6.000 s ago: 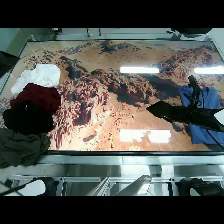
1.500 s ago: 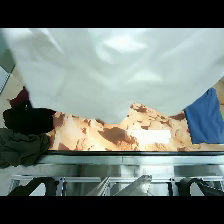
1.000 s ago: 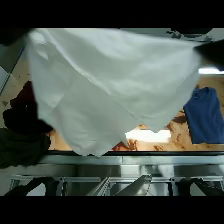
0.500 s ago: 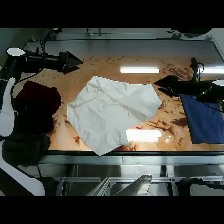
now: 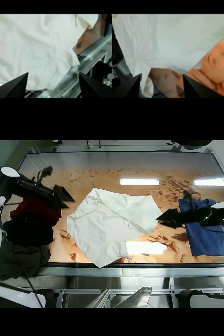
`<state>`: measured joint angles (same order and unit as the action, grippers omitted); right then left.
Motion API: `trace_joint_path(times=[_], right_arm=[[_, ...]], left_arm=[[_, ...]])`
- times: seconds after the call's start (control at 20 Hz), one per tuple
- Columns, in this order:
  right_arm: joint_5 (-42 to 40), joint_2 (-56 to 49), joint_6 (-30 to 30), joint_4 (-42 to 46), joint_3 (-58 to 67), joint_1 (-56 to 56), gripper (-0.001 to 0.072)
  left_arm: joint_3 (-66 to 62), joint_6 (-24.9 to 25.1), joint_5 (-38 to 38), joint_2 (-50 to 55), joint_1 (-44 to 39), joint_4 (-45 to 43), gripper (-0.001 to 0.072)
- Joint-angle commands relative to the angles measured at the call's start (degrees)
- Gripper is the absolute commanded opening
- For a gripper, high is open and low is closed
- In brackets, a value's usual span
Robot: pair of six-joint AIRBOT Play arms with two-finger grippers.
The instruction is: Fold the shirts.
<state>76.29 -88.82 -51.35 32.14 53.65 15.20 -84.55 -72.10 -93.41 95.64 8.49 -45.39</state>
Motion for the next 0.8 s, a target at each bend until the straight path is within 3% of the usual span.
trace_joint_path(times=[0.0, 0.15, 0.35, 0.4, 0.45, 0.5, 0.55, 0.6, 0.75], right_arm=[[-1.0, -0.2, 1.3, 1.7, -7.4, -3.0, 0.0577], [-8.3, -0.6, 2.1, 1.3, -8.0, -5.3, 0.0576], [-15.6, -0.7, 5.0, -4.3, -7.0, -6.2, 0.0566], [-16.0, -0.7, 6.1, -6.7, -6.6, -6.3, 0.0524], [-16.2, -0.7, 7.9, -8.9, -6.1, -6.3, 0.0263], [-16.5, -0.7, 9.0, -10.9, -5.6, -6.4, 0.0096], [-16.2, -0.7, 9.0, -12.7, -4.8, -6.4, 0.0084], [-14.0, -0.6, 9.0, -14.3, -3.6, -6.3, 0.0024], [-3.4, -0.4, 7.1, -19.0, 4.1, -6.1, 0.0022]], left_arm=[[21.5, -0.9, 3.2, -12.0, -2.2, -9.2, 0.0672], [35.1, 0.4, 11.6, -18.1, -2.9, -8.7, 0.0673], [42.4, 1.2, 19.0, -19.5, -5.2, -8.5, 0.0673], [43.5, 1.4, 19.5, -19.4, -6.1, -8.5, 0.0673], [44.9, 1.6, 20.5, -19.4, -7.3, -8.5, 0.0672], [46.4, 1.6, 22.2, -19.4, -8.4, -8.6, 0.0673], [47.9, 1.7, 24.5, -19.4, -9.5, -8.6, 0.0673], [49.1, 1.7, 27.1, -19.4, -10.4, -8.5, 0.0673], [49.9, 4.5, 32.8, -19.4, -12.1, -3.1, 0.0671]])
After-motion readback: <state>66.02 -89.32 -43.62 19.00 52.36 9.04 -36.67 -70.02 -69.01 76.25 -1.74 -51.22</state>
